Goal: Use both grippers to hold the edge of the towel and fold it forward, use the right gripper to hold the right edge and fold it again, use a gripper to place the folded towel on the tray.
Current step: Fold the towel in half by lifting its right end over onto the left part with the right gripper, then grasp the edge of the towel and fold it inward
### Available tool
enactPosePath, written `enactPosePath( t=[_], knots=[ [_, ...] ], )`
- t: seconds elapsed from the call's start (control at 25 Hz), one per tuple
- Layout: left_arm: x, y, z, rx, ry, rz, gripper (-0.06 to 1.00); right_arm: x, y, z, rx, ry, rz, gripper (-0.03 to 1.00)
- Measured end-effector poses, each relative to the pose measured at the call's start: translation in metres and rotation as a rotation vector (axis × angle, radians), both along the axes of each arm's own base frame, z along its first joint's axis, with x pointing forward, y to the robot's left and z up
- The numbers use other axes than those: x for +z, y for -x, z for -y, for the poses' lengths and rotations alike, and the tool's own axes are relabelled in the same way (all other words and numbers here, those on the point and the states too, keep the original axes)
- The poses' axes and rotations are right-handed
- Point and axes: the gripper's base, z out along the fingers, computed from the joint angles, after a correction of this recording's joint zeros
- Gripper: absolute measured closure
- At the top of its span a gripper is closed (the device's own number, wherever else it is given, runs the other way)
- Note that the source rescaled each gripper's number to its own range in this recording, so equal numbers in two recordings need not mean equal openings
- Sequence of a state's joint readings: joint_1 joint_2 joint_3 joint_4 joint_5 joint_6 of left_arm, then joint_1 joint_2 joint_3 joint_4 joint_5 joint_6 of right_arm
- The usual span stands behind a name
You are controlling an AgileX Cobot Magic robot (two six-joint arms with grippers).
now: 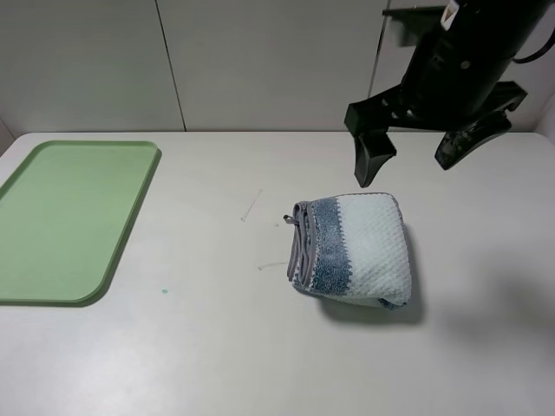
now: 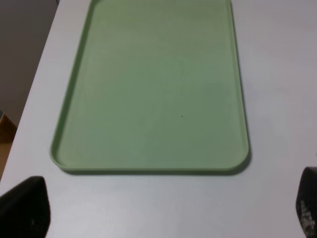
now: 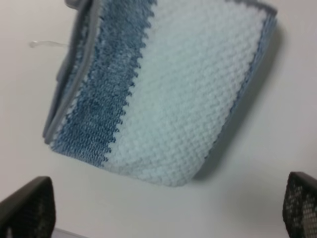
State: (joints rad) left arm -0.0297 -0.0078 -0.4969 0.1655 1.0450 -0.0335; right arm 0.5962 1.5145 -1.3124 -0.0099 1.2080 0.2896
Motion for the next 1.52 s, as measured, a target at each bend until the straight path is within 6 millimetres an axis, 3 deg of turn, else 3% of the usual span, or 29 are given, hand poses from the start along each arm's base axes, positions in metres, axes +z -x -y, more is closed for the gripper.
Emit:
enactPosePath(
  t=[0.2,0.52,0.96,1.28,1.52],
  knots=[
    [0.0,0.0,0.0,0.0,0.0,0.0,-0.06,0.028,0.029,0.019,0.068,-0.046,0.088,-0.03],
    [0.0,0.0,0.0,0.0,-0.001,0.0,-0.06,0.029,0.085,0.057,0.1,-0.062,0.133,-0.03],
    [0.0,0.0,0.0,0.0,-0.001,0.0,-0.06,0.042,0.157,0.105,0.138,-0.161,0.33,-0.03],
    [0.0,0.0,0.0,0.0,-0.001,0.0,-0.06,0.02,0.194,0.137,0.096,-0.162,0.437,-0.03],
    [0.0,0.0,0.0,0.0,-0.001,0.0,-0.06,-0.005,0.208,0.158,-0.139,-0.116,0.514,-0.03]
  ],
)
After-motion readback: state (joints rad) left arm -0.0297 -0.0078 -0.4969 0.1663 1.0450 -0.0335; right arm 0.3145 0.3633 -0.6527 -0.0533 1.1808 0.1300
